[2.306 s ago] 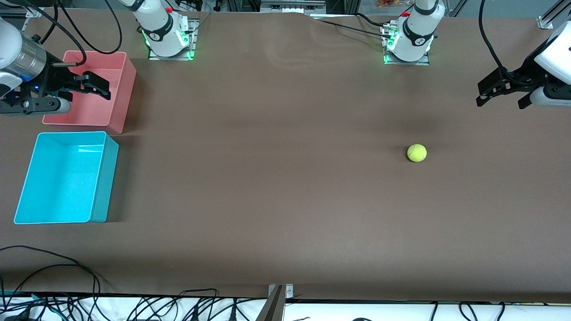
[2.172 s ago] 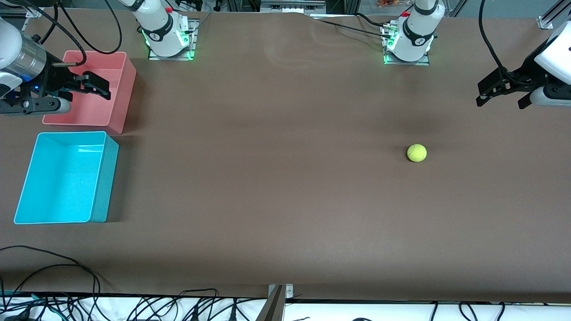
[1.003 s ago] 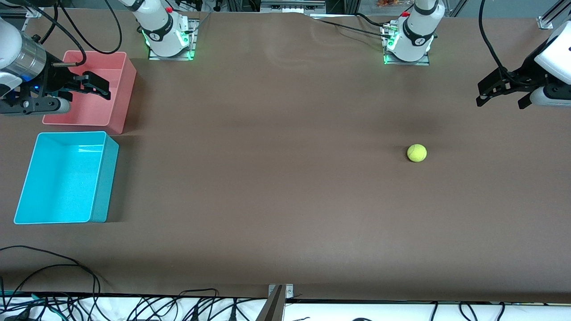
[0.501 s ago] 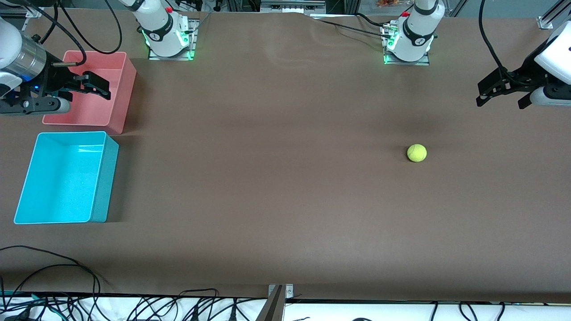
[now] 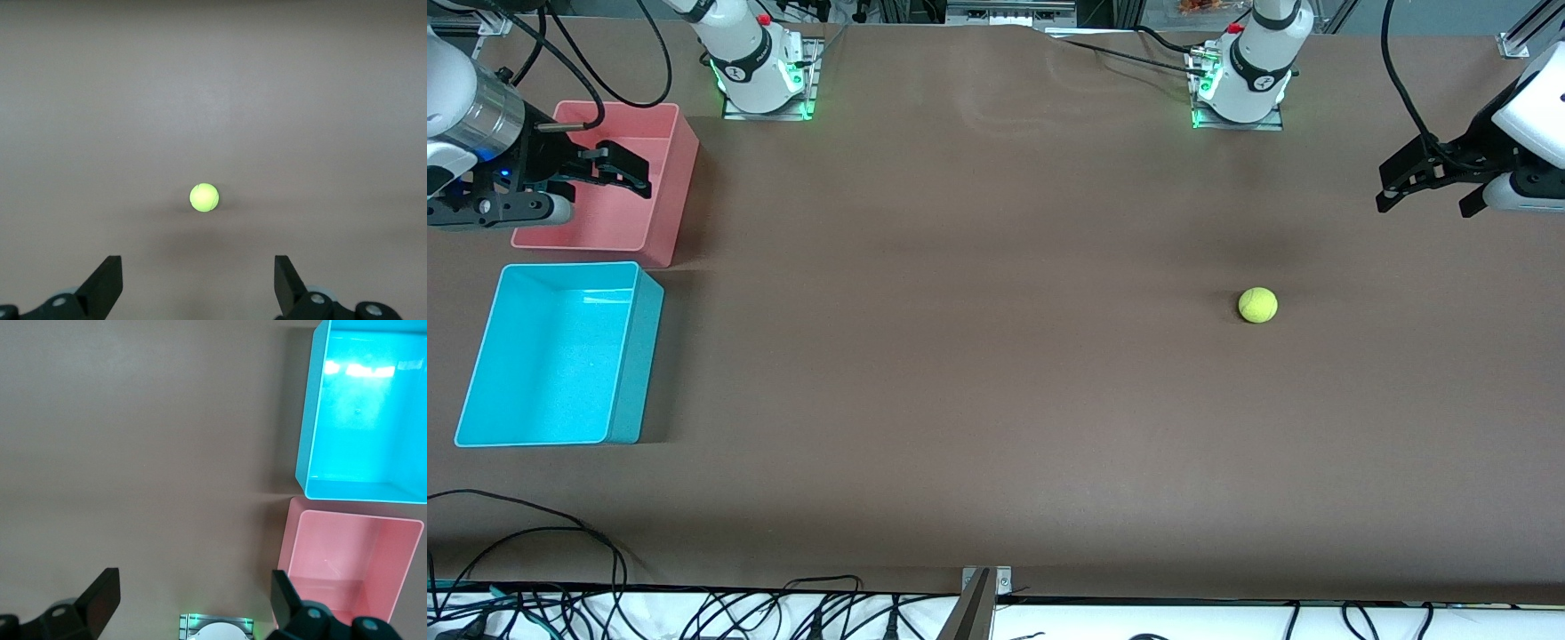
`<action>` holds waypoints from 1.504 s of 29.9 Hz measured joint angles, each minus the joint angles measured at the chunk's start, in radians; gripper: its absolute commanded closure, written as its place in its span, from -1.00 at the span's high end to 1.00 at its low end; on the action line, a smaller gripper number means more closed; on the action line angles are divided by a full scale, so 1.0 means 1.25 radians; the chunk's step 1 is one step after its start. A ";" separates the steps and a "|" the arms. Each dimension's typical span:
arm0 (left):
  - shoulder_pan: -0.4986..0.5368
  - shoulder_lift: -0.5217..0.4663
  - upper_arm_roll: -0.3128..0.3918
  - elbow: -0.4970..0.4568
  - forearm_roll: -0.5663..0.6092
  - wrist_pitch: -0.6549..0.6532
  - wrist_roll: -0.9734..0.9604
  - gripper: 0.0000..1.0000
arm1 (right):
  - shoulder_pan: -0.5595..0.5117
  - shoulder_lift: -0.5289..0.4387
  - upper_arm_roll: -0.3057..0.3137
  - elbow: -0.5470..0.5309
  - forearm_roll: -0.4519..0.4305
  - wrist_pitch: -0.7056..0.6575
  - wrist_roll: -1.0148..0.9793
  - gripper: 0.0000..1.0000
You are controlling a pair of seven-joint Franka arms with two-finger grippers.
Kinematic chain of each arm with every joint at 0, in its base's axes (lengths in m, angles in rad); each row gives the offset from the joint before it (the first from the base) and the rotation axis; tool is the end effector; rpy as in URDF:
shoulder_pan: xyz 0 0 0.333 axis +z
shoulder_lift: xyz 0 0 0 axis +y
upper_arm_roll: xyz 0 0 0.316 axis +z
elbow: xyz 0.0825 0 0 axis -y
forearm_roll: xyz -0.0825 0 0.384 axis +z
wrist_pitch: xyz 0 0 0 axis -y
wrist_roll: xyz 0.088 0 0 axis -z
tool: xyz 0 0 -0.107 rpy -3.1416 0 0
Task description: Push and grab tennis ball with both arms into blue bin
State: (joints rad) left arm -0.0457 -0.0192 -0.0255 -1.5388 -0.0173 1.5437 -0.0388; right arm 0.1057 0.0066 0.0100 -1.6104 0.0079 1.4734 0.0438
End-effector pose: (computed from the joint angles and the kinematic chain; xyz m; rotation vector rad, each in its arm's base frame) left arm 0.5447 -0.0409 0.6477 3.1229 -0.0517 0.0361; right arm 0.5400 0.0637 0.5946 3.1280 0.1128 -0.2254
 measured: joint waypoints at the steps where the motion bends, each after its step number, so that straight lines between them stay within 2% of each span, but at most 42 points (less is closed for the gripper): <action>1: 0.000 0.000 0.000 0.000 0.000 0.000 0.000 1.00 | 0.000 0.000 0.000 0.000 0.000 0.000 0.000 1.00; 45: 0.000 0.000 0.000 0.000 0.000 0.000 0.000 1.00 | 0.018 0.000 -0.001 0.001 -0.001 -0.001 0.000 1.00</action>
State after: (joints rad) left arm -0.0457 -0.0192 -0.0255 -1.5388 -0.0173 1.5437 -0.0388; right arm 0.1277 0.0066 0.0091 -1.6091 0.0063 1.4720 0.0438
